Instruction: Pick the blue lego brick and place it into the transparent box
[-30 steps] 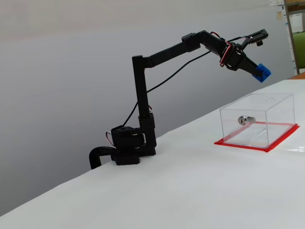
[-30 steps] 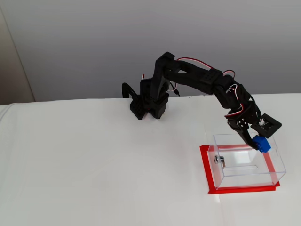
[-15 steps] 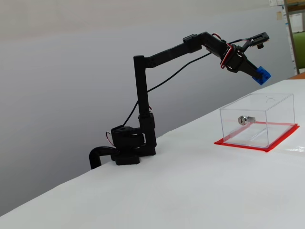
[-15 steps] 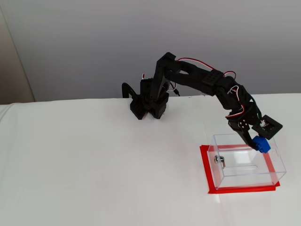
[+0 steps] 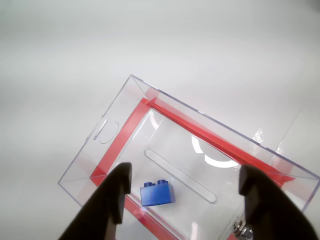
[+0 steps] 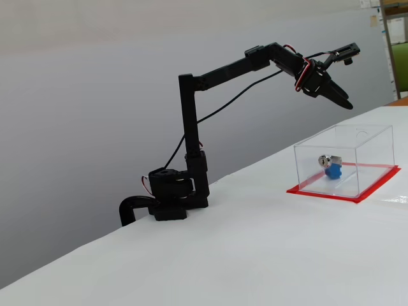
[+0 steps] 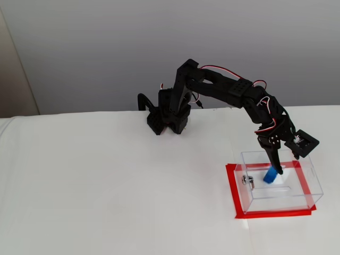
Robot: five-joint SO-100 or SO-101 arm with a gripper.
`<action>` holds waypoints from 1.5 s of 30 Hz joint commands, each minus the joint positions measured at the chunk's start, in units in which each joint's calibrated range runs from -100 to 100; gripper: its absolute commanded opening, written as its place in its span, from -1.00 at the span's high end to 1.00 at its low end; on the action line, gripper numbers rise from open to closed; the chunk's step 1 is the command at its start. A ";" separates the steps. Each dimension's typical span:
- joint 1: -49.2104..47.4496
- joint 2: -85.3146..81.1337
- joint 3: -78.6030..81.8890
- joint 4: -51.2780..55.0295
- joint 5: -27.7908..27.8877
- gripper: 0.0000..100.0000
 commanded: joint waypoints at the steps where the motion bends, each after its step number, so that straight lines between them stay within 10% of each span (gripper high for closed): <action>1: 0.39 -0.92 -0.27 -0.92 0.20 0.51; 16: 0.39 -0.92 -0.27 -0.92 0.15 0.52; 23: 0.76 -1.60 -0.27 -0.84 0.20 0.96; 29: 0.98 -1.77 -0.27 -0.84 0.25 0.96; 45: 14.22 -18.99 14.19 -0.66 11.68 0.95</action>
